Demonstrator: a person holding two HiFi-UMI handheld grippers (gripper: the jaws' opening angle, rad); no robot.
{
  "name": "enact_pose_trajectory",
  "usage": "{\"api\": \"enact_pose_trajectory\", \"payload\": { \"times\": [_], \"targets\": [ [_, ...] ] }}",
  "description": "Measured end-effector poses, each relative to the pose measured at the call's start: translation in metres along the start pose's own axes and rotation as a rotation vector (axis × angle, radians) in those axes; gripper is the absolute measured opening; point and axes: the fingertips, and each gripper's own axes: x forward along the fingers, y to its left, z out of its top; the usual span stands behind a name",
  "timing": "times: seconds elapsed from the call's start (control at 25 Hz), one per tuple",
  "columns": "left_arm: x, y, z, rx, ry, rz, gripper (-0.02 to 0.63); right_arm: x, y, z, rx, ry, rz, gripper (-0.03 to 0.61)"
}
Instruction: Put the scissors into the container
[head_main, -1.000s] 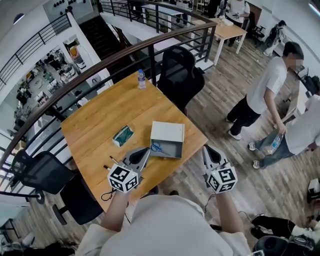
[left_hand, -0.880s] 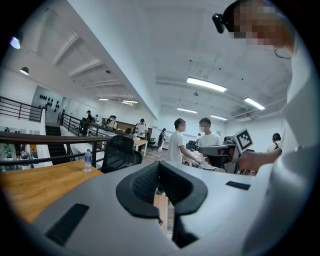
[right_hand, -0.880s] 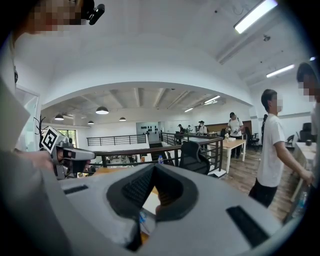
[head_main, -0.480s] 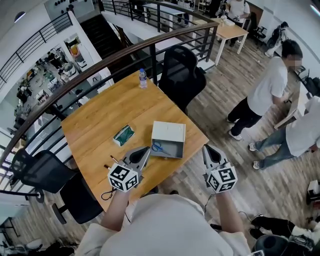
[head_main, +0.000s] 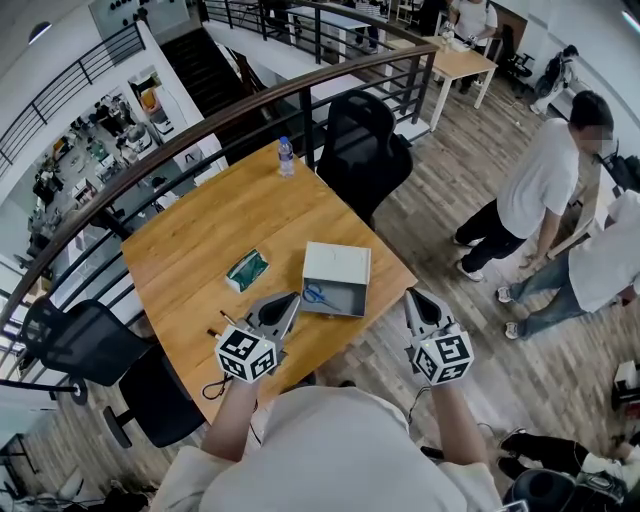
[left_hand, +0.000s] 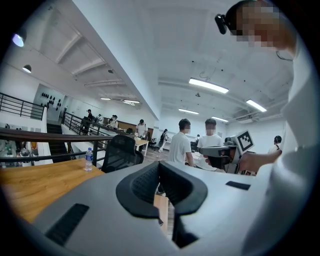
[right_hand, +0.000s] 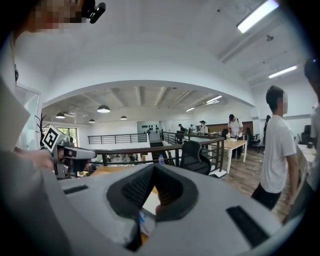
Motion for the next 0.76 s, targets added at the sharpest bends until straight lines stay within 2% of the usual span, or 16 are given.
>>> {"api": "enact_pose_trajectory", "payload": {
  "times": [0.76],
  "targets": [
    [0.0021, -0.0093, -0.0005, -0.018, 0.000, 0.000, -0.008, -0.0095, -0.0047, 0.0013, -0.013, -0.002, 0.001, 0.002]
  ]
}}
